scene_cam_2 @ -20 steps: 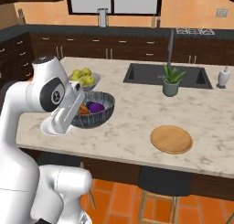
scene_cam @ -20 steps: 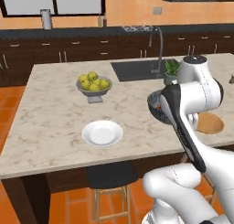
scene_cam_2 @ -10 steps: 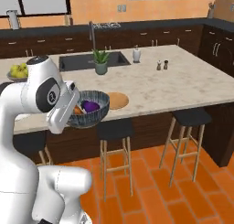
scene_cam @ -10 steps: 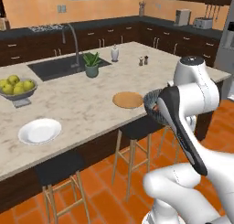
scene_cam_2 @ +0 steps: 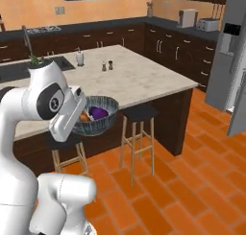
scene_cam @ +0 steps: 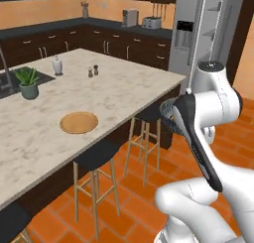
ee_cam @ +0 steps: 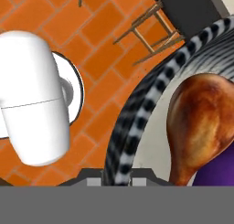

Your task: Pick the chicken drumstick and eggplant from their plates and place them in the bowl. Then put the bowl in the fridge.

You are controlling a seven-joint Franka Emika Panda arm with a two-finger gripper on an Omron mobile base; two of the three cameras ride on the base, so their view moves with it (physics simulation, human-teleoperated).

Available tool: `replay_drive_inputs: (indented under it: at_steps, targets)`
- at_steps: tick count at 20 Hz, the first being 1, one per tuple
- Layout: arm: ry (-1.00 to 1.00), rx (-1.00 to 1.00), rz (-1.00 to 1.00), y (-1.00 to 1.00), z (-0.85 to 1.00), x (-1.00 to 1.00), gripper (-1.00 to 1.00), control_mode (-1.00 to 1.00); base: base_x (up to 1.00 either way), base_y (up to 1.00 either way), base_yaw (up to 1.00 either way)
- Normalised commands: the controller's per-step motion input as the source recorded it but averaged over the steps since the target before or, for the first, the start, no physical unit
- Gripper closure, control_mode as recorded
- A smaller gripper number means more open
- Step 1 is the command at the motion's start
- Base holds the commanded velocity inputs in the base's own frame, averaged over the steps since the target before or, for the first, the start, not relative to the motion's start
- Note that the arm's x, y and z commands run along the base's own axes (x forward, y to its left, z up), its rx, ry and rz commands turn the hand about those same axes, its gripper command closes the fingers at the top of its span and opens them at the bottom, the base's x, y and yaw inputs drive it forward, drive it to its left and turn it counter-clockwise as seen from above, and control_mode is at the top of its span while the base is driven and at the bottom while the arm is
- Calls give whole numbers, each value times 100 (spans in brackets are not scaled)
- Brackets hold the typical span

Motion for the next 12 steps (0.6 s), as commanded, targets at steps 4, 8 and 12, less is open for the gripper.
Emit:
replay_drive_inputs:
  at_steps: [4, 8, 12]
  targets:
    - [0, 0, 0, 0, 0, 0, 100, 100, 49, -100, 18]
    - [0, 0, 0, 0, 0, 0, 100, 100, 42, -100, 34]
    - [0, 0, 0, 0, 0, 0, 100, 100, 37, -100, 41]
